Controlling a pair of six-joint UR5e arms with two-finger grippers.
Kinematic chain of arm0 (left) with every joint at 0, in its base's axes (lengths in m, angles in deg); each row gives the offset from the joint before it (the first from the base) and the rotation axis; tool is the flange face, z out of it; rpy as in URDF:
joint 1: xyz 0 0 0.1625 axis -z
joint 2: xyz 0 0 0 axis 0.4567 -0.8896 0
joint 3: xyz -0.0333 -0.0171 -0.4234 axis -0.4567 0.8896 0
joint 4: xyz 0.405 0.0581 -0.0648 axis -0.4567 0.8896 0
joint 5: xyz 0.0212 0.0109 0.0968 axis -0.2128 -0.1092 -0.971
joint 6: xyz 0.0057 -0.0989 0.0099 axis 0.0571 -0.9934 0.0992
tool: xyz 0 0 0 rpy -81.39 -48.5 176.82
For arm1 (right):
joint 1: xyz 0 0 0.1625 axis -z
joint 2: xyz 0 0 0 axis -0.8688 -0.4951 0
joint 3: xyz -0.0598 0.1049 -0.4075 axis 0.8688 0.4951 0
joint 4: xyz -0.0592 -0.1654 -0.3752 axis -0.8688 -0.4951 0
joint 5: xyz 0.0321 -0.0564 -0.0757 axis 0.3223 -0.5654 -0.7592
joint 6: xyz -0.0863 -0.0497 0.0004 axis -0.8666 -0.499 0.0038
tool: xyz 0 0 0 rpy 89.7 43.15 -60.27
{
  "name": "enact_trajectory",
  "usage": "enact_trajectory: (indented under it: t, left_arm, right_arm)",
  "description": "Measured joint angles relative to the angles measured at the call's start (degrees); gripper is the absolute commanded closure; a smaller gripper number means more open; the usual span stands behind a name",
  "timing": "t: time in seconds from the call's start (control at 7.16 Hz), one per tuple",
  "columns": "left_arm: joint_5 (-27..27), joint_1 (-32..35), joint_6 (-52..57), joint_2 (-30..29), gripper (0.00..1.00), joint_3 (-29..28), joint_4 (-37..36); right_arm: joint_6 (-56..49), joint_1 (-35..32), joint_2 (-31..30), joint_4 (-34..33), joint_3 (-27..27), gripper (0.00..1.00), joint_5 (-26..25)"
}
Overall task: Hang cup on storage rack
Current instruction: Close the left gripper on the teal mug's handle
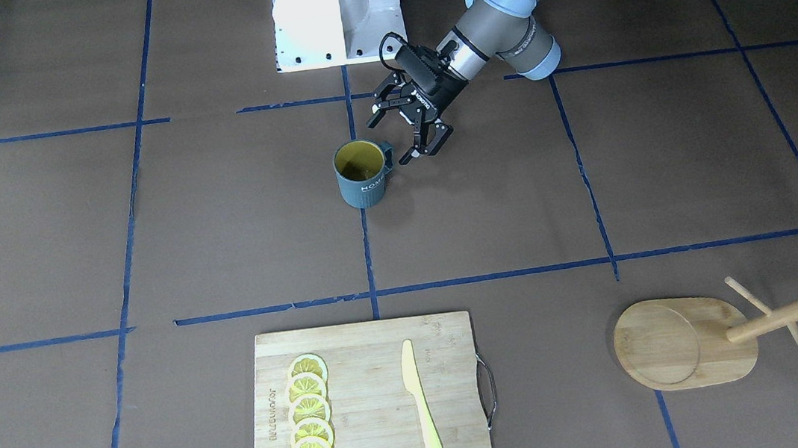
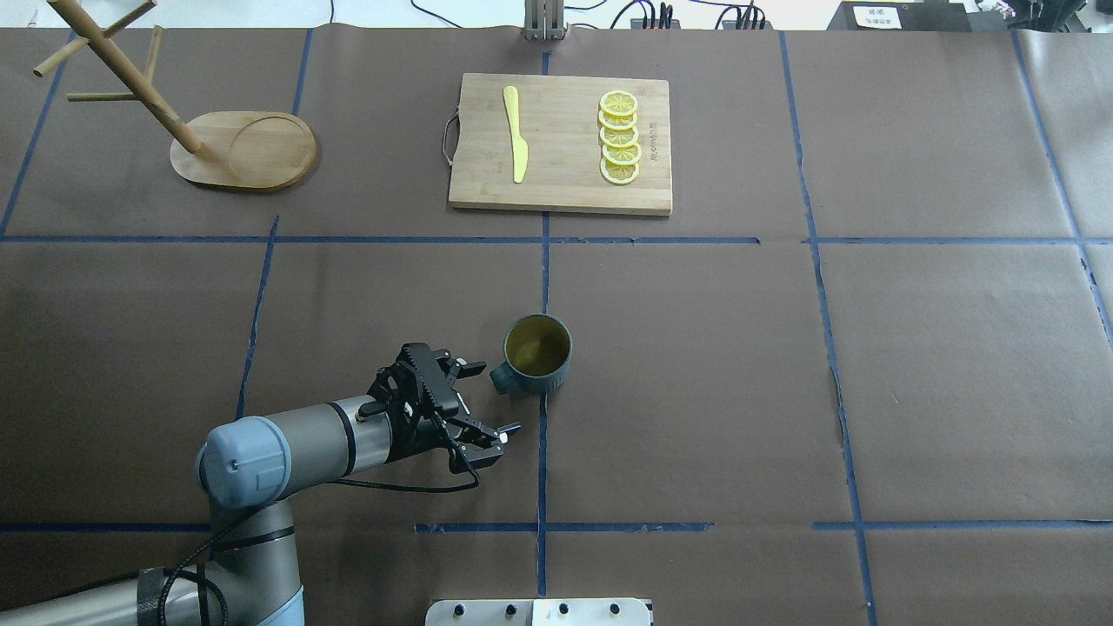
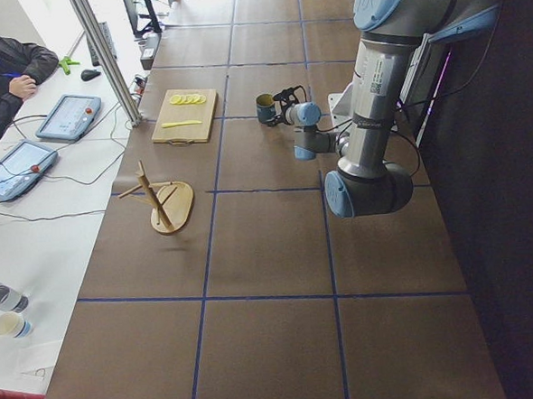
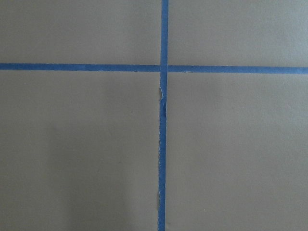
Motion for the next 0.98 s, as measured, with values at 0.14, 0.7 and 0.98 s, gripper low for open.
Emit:
enact_trajectory:
  t: [0.14,0.7,0.98]
  left_arm:
    - [-2.2,-0.1,0.1,0.0,0.03,-0.1,0.0]
    - [-4.0,-0.8,0.2,-1.7,0.08,-0.7,-0.4]
    - [-4.1,-0.8,0.8,-1.9,0.48,-0.8,-0.5]
  right_arm:
    - [0.0,0.0,0.0,0.0,0.0,0.0,0.0]
    - [-0.1,0.0,0.0,0.0,0.1,0.0,0.0]
    - [0.0,0.0,0.0,0.0,0.1,0.0,-0.1]
